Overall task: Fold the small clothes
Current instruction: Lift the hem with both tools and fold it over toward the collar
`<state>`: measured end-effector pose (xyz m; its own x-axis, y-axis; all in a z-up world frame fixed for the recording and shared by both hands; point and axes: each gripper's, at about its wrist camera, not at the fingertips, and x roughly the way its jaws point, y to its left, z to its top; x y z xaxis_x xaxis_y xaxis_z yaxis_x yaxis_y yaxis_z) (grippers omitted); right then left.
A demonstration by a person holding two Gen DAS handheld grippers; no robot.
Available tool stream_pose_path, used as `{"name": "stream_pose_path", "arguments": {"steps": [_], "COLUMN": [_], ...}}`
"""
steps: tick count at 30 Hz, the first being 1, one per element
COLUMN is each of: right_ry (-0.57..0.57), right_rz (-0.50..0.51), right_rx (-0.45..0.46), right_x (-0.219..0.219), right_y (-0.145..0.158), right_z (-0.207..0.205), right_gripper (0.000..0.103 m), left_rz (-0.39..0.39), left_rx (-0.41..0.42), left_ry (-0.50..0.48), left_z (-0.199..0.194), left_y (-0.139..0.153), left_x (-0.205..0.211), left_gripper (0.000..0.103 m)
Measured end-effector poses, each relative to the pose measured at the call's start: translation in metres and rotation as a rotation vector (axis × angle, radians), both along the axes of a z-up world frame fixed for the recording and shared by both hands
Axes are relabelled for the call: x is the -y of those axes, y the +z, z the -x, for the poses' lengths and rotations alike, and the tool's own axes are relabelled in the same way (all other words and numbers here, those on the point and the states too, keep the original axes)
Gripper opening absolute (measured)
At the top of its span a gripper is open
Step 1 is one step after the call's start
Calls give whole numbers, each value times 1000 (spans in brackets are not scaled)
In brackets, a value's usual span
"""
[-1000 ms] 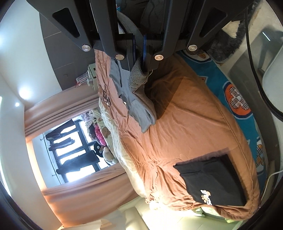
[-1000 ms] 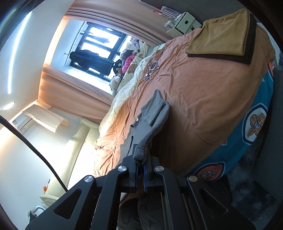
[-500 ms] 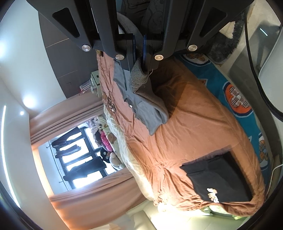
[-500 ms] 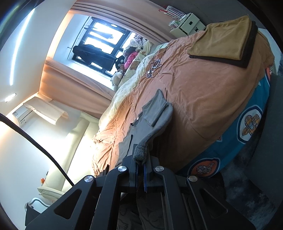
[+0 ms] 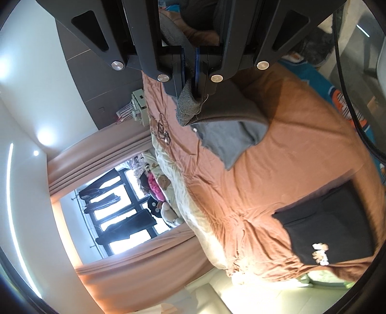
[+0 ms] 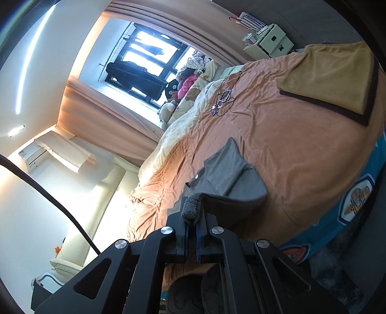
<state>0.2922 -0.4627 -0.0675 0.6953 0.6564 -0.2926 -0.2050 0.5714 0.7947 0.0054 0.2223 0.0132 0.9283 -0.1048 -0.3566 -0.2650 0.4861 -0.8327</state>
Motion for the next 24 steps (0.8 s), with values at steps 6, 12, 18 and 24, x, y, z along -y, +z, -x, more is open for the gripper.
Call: {"name": "stream_pose_path", "arguments": {"steps": [6,12,18,24], "right_ry": [5,8,2,27], "right_rz": [-10,-4,8,27], "right_rx": [5,4,-32,-60], "right_x": [-14,-23,-34,-54], "right_y": [5,4,-8,-15], "right_z": [-46,-80,-116,-159], "right_gripper": [1,1,1,1], "left_rz": [-16,-37,-54,-78], "left_rx": [-1,-13,-58,-104], "left_ry": [5,1,-8,-4], "left_z": [-41,-83,-129,-170], "left_y": [15,21,11,-6], "left_x": [-10,-19,-27,-39], "left_gripper": [5,5,5,5]}}
